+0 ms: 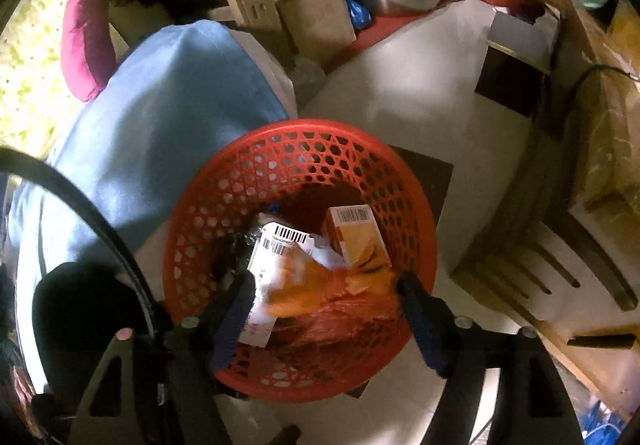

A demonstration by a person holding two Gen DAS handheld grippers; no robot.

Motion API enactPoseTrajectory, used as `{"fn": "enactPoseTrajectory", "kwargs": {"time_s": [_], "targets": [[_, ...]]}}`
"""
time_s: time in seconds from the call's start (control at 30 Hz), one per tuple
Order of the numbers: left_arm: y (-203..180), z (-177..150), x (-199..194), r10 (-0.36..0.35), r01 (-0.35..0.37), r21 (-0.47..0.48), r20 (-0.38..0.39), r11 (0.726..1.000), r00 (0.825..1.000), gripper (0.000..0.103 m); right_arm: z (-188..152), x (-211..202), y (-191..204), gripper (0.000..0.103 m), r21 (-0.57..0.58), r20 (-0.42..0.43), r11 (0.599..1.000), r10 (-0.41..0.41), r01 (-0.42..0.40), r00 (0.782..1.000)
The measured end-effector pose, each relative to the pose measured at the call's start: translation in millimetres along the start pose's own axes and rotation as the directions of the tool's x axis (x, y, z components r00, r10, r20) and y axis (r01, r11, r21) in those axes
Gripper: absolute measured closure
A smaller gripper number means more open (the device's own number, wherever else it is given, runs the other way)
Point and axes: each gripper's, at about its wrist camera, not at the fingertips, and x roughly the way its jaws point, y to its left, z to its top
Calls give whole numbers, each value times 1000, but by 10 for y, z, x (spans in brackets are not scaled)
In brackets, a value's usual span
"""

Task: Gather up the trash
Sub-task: 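Open the right gripper to drop the orange wrapper into the basket, then open the left gripper to drop the toothpaste box into the basket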

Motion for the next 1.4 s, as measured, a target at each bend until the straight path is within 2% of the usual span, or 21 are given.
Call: {"fn": "enactPoseTrajectory", "kwargs": {"time_s": [0.23, 0.43, 0.67, 1.1, 1.17, 1.23, 1.4], "targets": [[-311, 27, 174, -56, 59, 52, -45, 997, 997, 43, 100, -286, 28, 24, -3, 91, 1000, 2, -2, 996], [-686, -26, 357, -112, 124, 108, -110, 986, 988, 43, 126, -525, 76, 24, -17, 171, 1000, 4, -1, 985], [-1037, -72, 488, -144, 170, 169, -153, 971, 978, 43, 160, -717, -115, 24, 23, 231, 1000, -6, 1, 973], [-1400, -107, 822, -168, 220, 213, -236, 952, 957, 43, 140, -655, -428, 24, 83, 217, 997, -21, 3, 976], [-1419, -93, 866, -175, 227, 204, -246, 952, 953, 40, 132, -649, -453, 24, 88, 215, 996, -21, 2, 976], [-1462, -76, 932, -181, 238, 199, -266, 951, 947, 31, 122, -648, -463, 24, 91, 217, 996, -20, 1, 976], [-1491, -72, 964, -163, 229, 215, -286, 949, 944, 29, 106, -669, -455, 24, 90, 221, 996, -21, 2, 975]]}}
